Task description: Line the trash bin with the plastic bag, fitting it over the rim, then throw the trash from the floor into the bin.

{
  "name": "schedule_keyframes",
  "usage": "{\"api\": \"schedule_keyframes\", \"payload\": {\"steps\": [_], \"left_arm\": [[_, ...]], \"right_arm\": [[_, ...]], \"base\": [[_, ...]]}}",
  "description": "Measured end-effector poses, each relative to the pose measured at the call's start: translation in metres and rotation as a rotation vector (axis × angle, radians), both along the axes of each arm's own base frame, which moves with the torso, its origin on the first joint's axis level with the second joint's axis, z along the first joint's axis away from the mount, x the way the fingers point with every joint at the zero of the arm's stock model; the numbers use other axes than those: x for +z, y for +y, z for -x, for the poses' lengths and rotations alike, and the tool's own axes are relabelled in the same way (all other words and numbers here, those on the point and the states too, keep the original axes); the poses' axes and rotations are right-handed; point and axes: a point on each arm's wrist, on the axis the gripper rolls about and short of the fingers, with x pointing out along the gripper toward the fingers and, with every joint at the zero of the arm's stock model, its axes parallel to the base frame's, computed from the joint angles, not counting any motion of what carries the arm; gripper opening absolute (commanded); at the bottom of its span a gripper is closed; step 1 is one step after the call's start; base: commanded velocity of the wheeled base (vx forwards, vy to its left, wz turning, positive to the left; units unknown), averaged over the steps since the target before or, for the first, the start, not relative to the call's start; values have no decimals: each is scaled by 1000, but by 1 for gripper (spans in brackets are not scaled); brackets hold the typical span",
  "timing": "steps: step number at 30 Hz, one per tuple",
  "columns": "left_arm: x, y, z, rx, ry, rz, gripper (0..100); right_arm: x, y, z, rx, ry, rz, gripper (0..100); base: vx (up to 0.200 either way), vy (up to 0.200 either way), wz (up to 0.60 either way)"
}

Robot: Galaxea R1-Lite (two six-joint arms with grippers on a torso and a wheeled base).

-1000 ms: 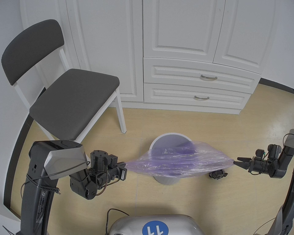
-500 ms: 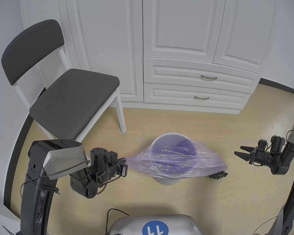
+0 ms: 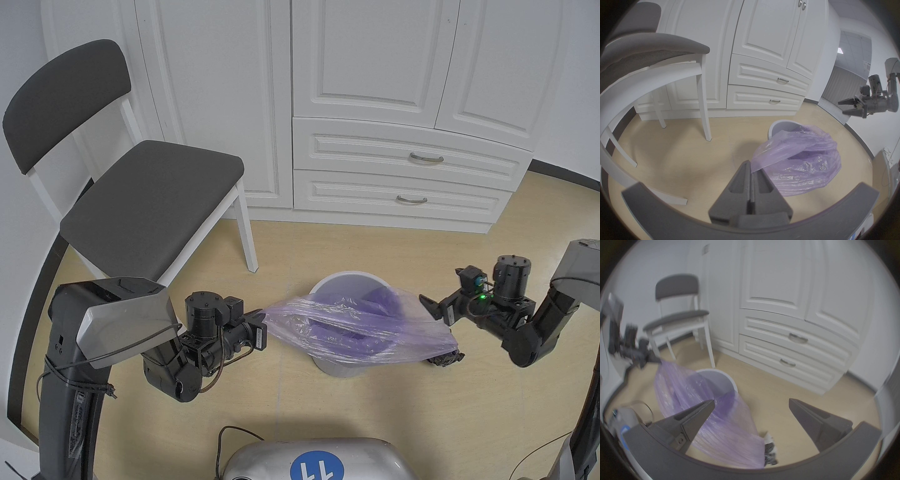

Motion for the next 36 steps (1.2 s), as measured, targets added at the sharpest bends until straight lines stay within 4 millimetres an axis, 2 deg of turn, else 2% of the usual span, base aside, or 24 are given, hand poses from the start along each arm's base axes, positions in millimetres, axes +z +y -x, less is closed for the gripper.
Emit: {"api": "schedule_keyframes", "payload": {"steps": [5, 8, 11, 18, 26, 30, 36], "left_arm": [[7, -2, 0, 0, -18, 22, 0], [11, -2, 0, 7, -33, 39, 0], [14, -3, 0, 21, -46, 52, 0], [17, -2, -1, 58, -66, 66, 0], [18, -2, -2, 61, -71, 70, 0], [19, -2, -2, 62, -77, 73, 0], [19, -3, 0, 58, -90, 78, 0]], "right_arm": [[-11, 61, 11, 80, -81, 282, 100], [-23, 82, 18, 113, -124, 327, 100], [-39, 94, 23, 131, -150, 326, 100], [-85, 100, 31, 159, -70, 369, 100], [-98, 100, 42, 180, -18, 407, 100], [-99, 105, 28, 131, -56, 406, 100], [-91, 108, -9, -19, -159, 376, 100]], "base": [[0, 0, 0], [0, 0, 0], [0, 0, 0], [0, 0, 0], [0, 0, 0], [0, 0, 0], [0, 0, 0]]}}
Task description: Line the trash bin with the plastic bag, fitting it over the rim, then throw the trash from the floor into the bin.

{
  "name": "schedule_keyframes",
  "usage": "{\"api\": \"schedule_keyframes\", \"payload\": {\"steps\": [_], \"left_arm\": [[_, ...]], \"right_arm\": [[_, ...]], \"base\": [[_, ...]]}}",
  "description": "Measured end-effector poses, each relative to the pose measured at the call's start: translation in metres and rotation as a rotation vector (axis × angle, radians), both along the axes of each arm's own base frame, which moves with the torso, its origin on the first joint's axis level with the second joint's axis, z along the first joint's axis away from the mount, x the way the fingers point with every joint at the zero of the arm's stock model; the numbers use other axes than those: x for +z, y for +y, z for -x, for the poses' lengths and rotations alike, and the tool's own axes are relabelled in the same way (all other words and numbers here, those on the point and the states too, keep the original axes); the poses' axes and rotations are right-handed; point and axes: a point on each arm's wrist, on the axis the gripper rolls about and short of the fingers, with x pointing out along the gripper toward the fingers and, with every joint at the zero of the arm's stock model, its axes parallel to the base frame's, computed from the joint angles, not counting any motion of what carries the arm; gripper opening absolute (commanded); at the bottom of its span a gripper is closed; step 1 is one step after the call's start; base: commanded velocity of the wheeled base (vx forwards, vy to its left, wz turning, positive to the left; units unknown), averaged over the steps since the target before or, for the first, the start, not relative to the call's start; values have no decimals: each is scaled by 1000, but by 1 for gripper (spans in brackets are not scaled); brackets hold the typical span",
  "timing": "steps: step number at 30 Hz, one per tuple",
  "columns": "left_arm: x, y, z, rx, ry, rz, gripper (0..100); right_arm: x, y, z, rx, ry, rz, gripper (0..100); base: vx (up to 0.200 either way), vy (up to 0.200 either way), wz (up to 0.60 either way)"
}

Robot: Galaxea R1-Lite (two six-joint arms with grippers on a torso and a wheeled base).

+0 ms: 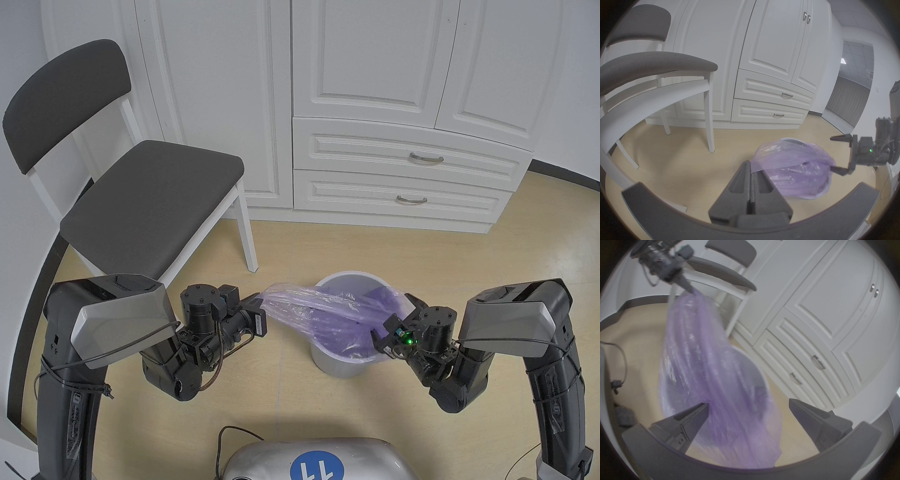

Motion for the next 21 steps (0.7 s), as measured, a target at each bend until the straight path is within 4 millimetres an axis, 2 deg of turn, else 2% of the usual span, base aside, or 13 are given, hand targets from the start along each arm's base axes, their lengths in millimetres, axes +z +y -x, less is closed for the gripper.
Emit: {"api": "schedule_keyframes", "payload": {"steps": [5, 8, 16, 21], "left_arm": [[0, 0, 1, 0, -4, 0, 0], [0, 0, 1, 0, -4, 0, 0], [0, -1, 0, 0, -7, 2, 0], [0, -1, -1, 0, -8, 3, 0]], "right_arm": [[8, -6, -25, -87, -68, -43, 100], [14, -10, -32, -112, -90, -62, 100], [18, -17, -25, -112, -62, -55, 100], [1, -12, -9, -49, 36, -17, 100]], "base": [[0, 0, 0], [0, 0, 0], [0, 0, 0], [0, 0, 0]]}}
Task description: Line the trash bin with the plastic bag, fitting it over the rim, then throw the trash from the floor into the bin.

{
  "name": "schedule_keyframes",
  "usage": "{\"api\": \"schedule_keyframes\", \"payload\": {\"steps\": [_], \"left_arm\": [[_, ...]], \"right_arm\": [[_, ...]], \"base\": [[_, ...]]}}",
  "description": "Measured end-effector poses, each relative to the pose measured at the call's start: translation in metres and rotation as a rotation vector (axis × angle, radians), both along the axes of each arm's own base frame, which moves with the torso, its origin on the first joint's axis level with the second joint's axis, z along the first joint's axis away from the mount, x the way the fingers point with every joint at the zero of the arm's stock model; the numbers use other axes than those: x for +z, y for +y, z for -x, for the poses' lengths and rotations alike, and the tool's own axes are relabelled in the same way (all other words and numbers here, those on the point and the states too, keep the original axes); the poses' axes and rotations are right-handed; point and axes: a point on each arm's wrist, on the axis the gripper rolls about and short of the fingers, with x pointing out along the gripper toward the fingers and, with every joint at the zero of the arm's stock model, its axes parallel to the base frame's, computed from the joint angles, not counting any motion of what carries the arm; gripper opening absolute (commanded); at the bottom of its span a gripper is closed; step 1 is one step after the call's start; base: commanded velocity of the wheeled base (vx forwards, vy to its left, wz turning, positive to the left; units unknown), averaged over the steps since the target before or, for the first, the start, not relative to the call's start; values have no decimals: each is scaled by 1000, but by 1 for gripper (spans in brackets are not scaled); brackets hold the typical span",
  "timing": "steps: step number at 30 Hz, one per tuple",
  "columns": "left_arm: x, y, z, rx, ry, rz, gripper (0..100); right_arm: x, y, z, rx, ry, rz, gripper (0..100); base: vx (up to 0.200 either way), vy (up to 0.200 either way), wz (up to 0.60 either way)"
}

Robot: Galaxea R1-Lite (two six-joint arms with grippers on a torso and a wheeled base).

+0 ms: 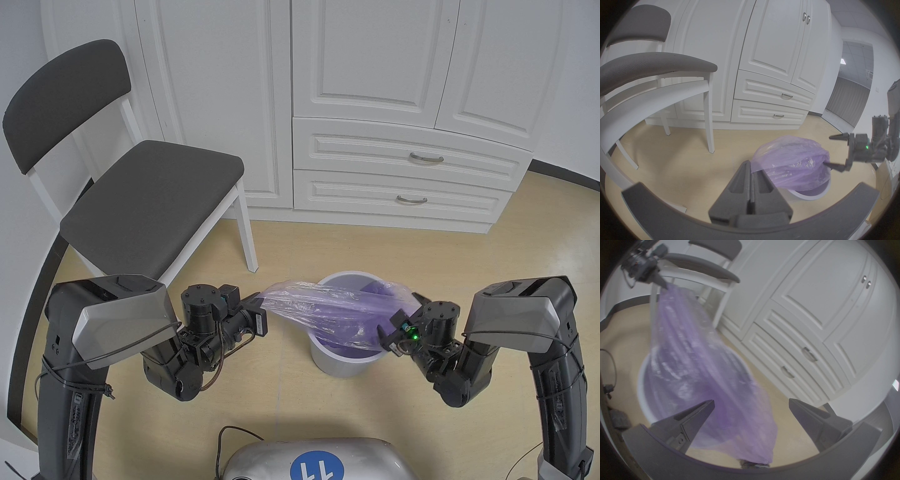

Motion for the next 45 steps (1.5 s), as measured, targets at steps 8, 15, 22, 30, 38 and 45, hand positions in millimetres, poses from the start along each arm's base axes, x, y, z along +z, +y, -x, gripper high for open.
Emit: {"api": "schedule_keyframes", "payload": {"steps": [8, 15, 22, 30, 38, 45], "left_arm": [[1, 0, 0, 0, -12, 5, 0], [1, 1, -1, 2, -14, 7, 0], [2, 0, 0, -1, -26, 12, 0], [15, -10, 11, -21, -64, 29, 0], [32, -20, 33, -68, -77, 36, 0], [35, -24, 44, -94, -80, 35, 0]], "right_arm": [[-35, 12, 28, 93, 124, 78, 100], [-15, 10, 35, 113, 85, 60, 100], [29, 5, 32, 84, -14, -36, 100], [52, 16, 30, 90, -81, -124, 100], [48, 41, 37, 142, -74, -196, 100], [35, 57, 27, 136, -87, -214, 100]], "base": [[0, 0, 0], [0, 0, 0], [0, 0, 0], [0, 0, 0], [0, 0, 0], [0, 0, 0]]}}
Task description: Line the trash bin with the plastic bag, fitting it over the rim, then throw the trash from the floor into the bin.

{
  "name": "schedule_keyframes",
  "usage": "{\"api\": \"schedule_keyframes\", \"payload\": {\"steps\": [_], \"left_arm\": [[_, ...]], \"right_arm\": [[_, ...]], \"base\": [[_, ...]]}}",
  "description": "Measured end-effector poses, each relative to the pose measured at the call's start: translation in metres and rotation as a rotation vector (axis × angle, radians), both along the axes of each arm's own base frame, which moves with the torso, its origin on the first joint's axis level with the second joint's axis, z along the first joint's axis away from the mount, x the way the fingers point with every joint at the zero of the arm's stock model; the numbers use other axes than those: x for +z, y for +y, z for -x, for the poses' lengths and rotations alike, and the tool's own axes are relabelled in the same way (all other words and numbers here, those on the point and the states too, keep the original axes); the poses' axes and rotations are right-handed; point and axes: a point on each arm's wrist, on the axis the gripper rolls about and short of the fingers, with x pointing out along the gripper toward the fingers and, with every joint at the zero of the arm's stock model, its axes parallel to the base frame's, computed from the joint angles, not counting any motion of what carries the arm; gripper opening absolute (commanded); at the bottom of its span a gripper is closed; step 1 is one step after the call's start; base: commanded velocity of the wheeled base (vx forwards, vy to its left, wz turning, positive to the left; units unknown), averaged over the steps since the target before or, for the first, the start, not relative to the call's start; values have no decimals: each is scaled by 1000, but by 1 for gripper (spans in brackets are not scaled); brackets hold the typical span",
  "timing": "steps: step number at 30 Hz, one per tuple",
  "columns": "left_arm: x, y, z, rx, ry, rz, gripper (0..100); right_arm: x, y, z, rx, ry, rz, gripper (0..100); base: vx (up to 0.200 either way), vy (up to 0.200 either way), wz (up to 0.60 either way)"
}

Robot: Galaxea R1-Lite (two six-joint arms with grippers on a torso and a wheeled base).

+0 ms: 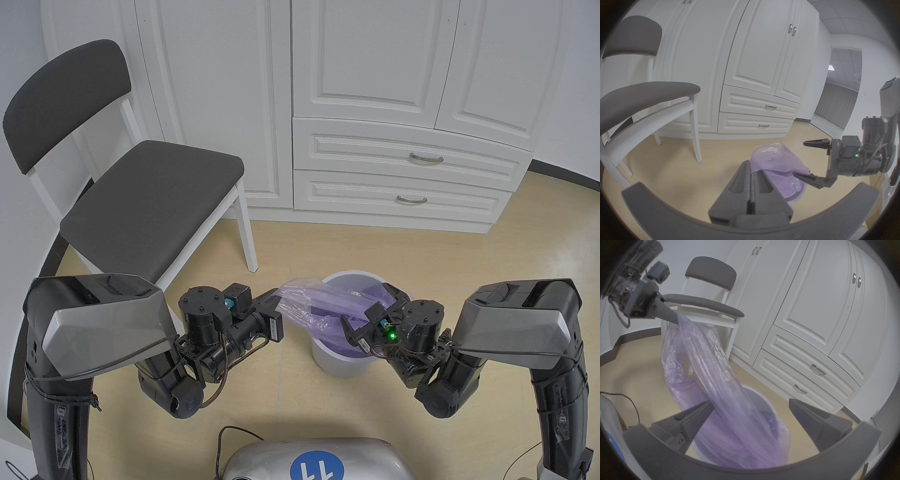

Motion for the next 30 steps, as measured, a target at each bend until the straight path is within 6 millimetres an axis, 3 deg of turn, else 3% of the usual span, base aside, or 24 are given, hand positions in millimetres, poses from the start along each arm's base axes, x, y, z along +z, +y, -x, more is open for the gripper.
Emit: {"api": "schedule_keyframes", "payload": {"steps": [7, 13, 22, 30], "left_arm": [[-1, 0, 6, -15, 7, -7, 0], [-3, 0, 10, -22, 13, -15, 0], [-5, 3, 14, -37, 31, -28, 0], [4, -8, 21, -59, 19, -13, 0]], "right_arm": [[-18, 4, -21, -45, -9, -3, 100], [-29, -8, -43, -112, -10, 2, 100], [-10, -43, -65, -209, -37, -13, 100], [-12, -46, -68, -214, -30, -11, 100]], "base": [[0, 0, 0], [0, 0, 0], [0, 0, 0], [0, 0, 0]]}}
